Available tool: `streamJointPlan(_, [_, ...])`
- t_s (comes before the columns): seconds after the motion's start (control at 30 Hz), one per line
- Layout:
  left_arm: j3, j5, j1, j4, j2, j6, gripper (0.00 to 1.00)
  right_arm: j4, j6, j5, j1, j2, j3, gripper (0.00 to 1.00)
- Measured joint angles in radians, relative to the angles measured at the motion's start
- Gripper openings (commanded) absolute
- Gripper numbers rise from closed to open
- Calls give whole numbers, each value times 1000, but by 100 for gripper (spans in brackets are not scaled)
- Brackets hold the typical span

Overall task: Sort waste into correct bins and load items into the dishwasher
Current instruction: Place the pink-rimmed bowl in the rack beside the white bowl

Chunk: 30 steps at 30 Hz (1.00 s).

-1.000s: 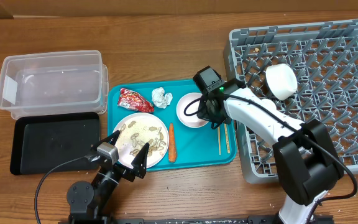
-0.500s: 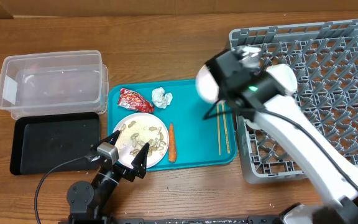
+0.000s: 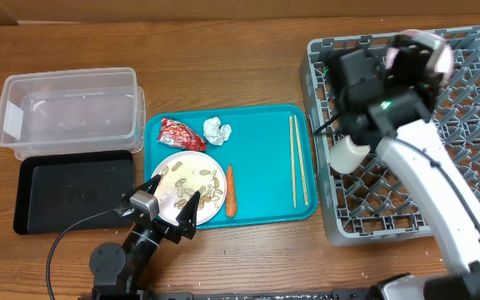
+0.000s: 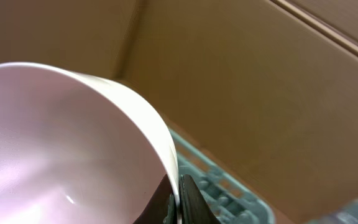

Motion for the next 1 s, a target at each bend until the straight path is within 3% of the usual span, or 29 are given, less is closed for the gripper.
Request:
streamJointPlan(0.3, [0, 0, 0, 0, 0, 0, 100, 117, -92, -69, -259, 141, -7, 4])
streamJointPlan(0.47, [0, 0, 0, 0, 0, 0, 100, 208, -162, -102, -285, 222, -7, 4])
streamJointPlan(0.77, [0, 0, 0, 0, 0, 0, 100, 221, -230, -92, -285, 390, -7, 4])
streamJointPlan(1.0, [0, 0, 0, 0, 0, 0, 100, 211, -238, -67, -265, 397, -7, 4])
